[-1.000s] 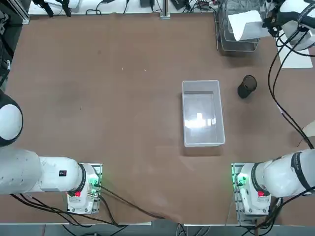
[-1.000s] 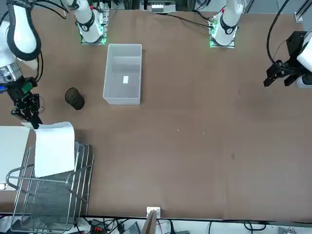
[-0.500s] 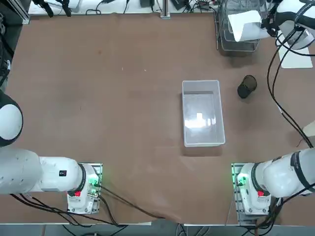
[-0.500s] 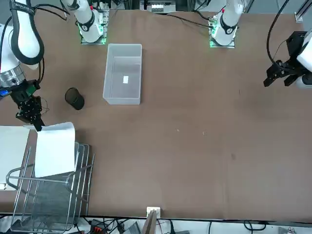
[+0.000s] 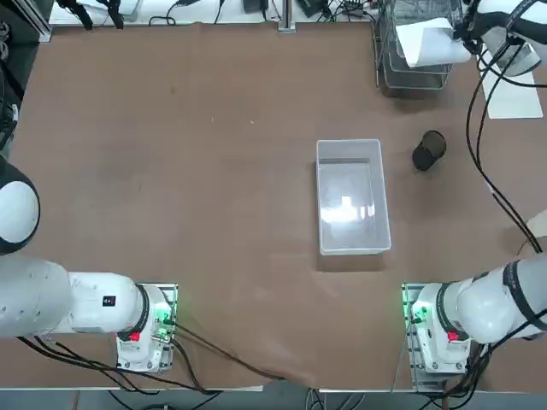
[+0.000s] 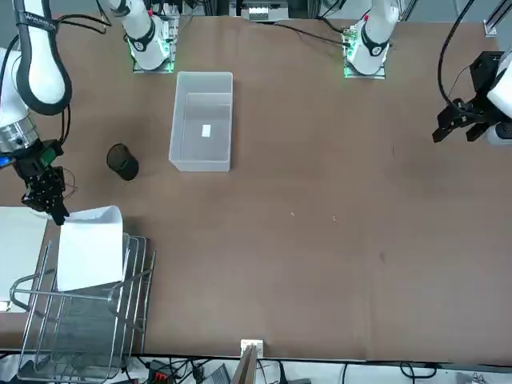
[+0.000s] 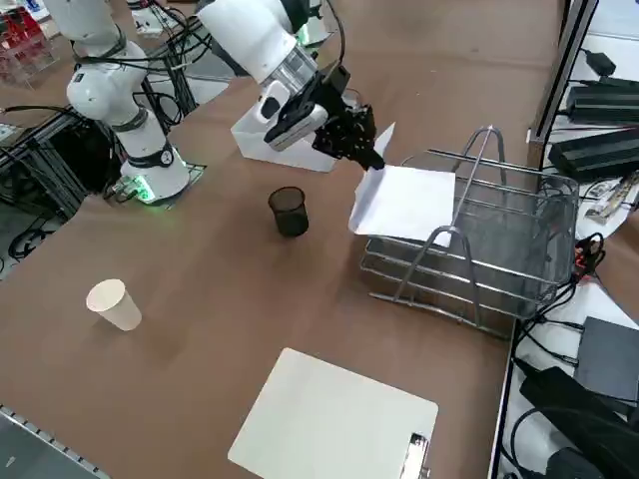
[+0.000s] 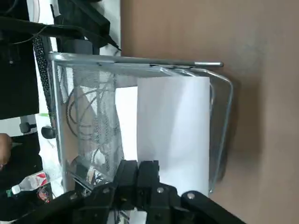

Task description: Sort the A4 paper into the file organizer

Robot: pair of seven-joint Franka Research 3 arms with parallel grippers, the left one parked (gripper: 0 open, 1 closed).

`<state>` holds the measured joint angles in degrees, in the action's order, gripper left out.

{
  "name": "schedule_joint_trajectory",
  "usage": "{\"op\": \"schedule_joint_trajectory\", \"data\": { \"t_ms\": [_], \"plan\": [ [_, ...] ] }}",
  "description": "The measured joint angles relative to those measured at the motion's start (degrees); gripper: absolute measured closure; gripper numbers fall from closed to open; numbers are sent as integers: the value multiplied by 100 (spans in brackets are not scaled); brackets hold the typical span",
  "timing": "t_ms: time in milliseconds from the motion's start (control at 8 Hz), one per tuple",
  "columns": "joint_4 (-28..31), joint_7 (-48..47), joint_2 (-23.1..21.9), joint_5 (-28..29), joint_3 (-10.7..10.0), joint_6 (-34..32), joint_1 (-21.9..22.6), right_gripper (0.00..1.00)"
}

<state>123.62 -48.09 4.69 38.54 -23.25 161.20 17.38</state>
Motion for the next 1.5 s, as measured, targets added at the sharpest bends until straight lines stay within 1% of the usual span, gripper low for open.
{"op": "schedule_joint_trajectory", "data": {
  "t_ms": [375,625,1125,1500],
  "plan": [
    [-29,-144,7,0,1,-79,87,99],
    [34,-185,18,0,1,-6,109,99],
    [130,-208,108,0,1,843,169,99],
    [153,-353,312,1,16,1378,404,99]
  ]
}}
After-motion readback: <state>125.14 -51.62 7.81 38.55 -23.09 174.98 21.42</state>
